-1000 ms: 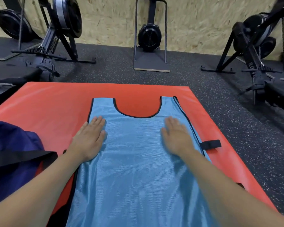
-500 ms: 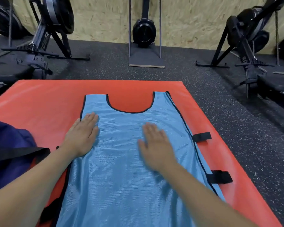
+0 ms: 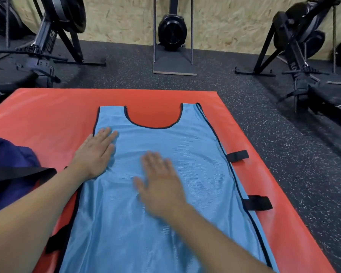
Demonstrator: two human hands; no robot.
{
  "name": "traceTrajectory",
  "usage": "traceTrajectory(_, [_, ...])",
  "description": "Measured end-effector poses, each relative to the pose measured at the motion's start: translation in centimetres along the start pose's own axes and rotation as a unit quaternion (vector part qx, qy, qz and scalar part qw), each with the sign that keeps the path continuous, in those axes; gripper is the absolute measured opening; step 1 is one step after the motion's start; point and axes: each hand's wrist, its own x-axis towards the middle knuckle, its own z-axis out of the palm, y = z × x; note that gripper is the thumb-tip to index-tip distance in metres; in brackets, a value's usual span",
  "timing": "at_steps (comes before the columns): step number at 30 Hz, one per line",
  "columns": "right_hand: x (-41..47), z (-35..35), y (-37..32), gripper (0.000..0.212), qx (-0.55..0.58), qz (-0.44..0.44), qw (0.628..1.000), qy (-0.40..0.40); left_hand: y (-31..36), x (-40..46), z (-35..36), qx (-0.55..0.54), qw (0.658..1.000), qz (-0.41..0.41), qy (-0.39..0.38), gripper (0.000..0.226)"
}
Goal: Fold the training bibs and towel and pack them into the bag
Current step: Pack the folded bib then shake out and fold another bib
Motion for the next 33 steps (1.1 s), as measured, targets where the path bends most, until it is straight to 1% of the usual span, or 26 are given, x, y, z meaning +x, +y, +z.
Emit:
traceTrajectory(3, [-2.6,-2.4,9.2,0.068,-0.021,0.115,0.993,0.028,0.0,0.0,0.1,0.007,1.0,0.005,-0.005,0.068])
traceTrajectory(5, [-4.6,-4.1,13.2,0.065,-0.042,0.153,0.987,0.021,-0.1,0.0,0.0,0.023,1.0,0.005,-0.008,0.07])
traceTrajectory(6, [-5.3,-4.5,14.2,0.063,-0.041,0.157,0.987,0.016,0.0,0.1,-0.2,0.033,0.999,0.001,-0.01,0.069])
traceTrajectory(8, [-5.7,-4.6,14.8,0.062,-0.031,0.152,0.988,0.015,1.3,0.5,-1.3,0.079,0.996,-0.017,-0.038,0.061])
traceTrajectory(10, [-5.6,-4.5,14.4,0.065,-0.031,0.153,0.987,0.026,4.7,1.0,-2.5,0.106,0.992,-0.034,-0.052,0.056])
traceTrajectory(11, [-5.6,-4.5,14.2,0.067,-0.031,0.153,0.987,0.03,7.0,0.9,-2.8,0.107,0.993,-0.027,-0.047,0.06])
traceTrajectory(12, [-5.6,-4.6,14.2,0.067,-0.03,0.153,0.987,0.031,9.4,0.5,-2.8,0.086,0.995,-0.018,-0.035,0.067])
traceTrajectory(14, [-5.8,-4.7,14.5,0.063,-0.026,0.151,0.988,0.024,13.9,-1.6,-1.3,0.069,0.997,0.028,-0.033,0.081])
traceTrajectory(16, [-5.9,-4.8,14.4,0.061,-0.023,0.148,0.988,0.026,15.9,-4.2,1.2,0.028,0.998,0.043,-0.046,0.098])
traceTrajectory(18, [-5.8,-4.7,14.4,0.061,-0.027,0.149,0.988,0.028,15.0,-6.3,1.8,0.016,0.999,0.017,-0.046,0.095])
traceTrajectory(20, [-5.6,-4.7,14.6,0.061,-0.027,0.149,0.988,0.027,12.2,-7.7,1.0,0.013,0.999,-0.025,-0.029,0.093])
traceTrajectory(22, [-5.7,-4.6,14.6,0.061,-0.033,0.146,0.989,0.016,8.8,-9.4,-0.2,0.036,0.997,-0.056,-0.03,0.095])
traceTrajectory(24, [-5.7,-5.0,14.5,0.061,-0.04,0.15,0.988,-0.006,6.4,-11.3,-1.5,0.057,0.996,-0.065,-0.035,0.096])
traceTrajectory(25, [-5.7,-5.3,14.4,0.061,-0.049,0.155,0.987,-0.013,6.1,-12.3,-1.9,0.065,0.996,-0.054,-0.022,0.096])
traceTrajectory(27, [-5.4,-5.7,13.0,0.062,-0.088,0.138,0.986,0.022,7.7,-14.5,-2.1,0.077,0.997,-0.025,-0.002,0.09])
traceTrajectory(28, [-5.4,-5.6,11.1,0.063,-0.093,0.118,0.988,0.046,9.1,-15.6,-1.8,0.07,0.998,-0.004,0.002,0.082])
traceTrajectory(29, [-5.6,-5.0,8.6,0.064,-0.065,0.092,0.992,0.062,10.5,-16.5,-0.9,0.055,0.998,0.018,0.004,0.074])
traceTrajectory(30, [-6.2,-4.2,5.8,0.064,-0.025,0.049,0.997,0.061,12.0,-17.4,0.0,0.037,0.999,0.035,0.01,0.07])
traceTrajectory(31, [-7.1,-3.1,2.7,0.065,0.004,0.005,1.0,0.027,13.0,-18.3,0.5,0.023,0.999,0.047,0.012,0.068])
traceTrajectory(33, [-9.6,-1.1,-1.0,0.064,0.004,-0.054,0.999,-0.004,13.3,-19.5,0.8,0.023,0.998,0.053,0.017,0.068])
